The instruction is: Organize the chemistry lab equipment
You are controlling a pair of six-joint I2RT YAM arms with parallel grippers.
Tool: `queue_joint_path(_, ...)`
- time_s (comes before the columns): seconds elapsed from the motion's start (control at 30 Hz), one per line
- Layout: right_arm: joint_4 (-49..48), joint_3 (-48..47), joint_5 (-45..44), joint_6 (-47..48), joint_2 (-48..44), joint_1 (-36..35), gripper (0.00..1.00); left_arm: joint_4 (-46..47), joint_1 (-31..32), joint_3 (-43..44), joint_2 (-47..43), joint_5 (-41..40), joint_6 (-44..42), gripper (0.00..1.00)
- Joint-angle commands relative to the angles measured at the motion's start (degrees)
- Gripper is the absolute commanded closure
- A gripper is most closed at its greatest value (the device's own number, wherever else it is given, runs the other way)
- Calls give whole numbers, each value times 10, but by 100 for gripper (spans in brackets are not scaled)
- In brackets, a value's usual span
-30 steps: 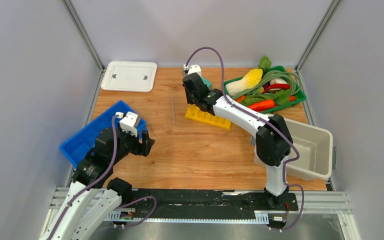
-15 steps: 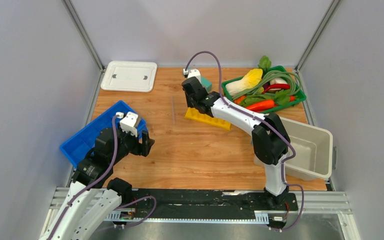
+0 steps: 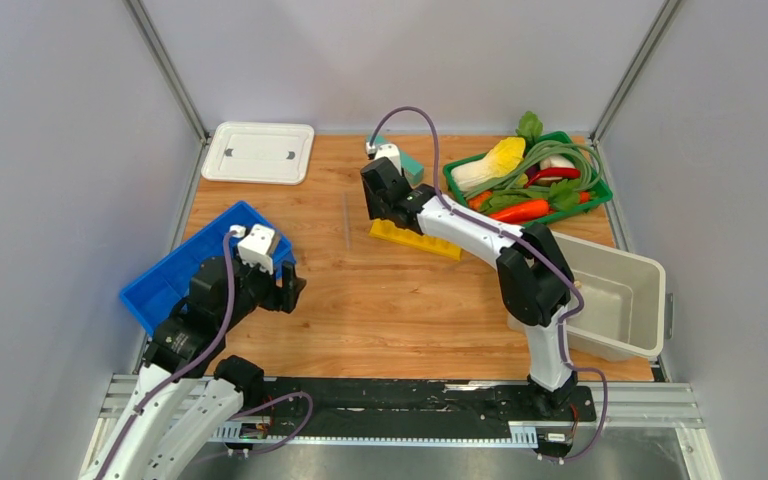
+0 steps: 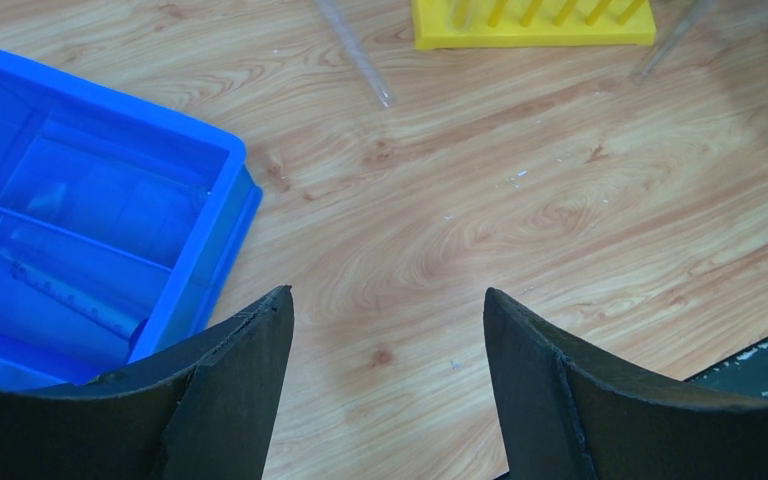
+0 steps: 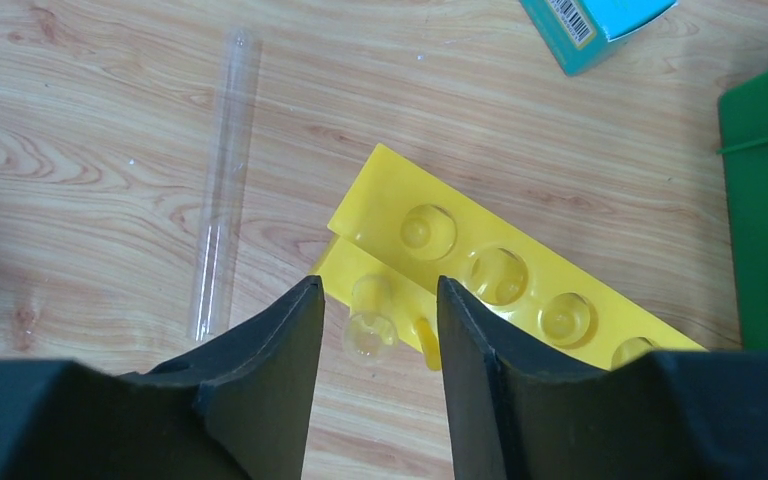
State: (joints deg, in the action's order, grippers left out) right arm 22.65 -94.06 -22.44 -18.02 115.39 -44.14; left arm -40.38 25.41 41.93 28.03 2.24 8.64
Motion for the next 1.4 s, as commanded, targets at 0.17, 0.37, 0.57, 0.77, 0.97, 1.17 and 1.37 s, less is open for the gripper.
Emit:
queue_joint_path(0.17,51,-129,-5,-18,19,-38,52,-9,0,15,-51,-86,-8,24)
queue_joint_path(0.37,84,-198,-2,-24,90,-49,51,-10,1,13,-74,-107,-7,25)
queue_joint_path(0.57,96,-224,4,-28,135,-56,51,-12,0,13,-78,-115,-7,25)
queue_joint_path(0.77,109,-228,11,-34,168,-61,52,-13,1,12,-77,-116,-7,26)
queue_joint_path(0.97,106,-238,27,-42,190,-67,52,-15,1,14,-75,-115,-7,27)
queue_joint_path(1.17,102,-249,32,-52,212,-68,52,-15,1,14,-76,-119,-6,29)
queue_joint_path(1.37,107,-251,13,-40,225,-68,53,-13,0,11,-78,-119,-3,33)
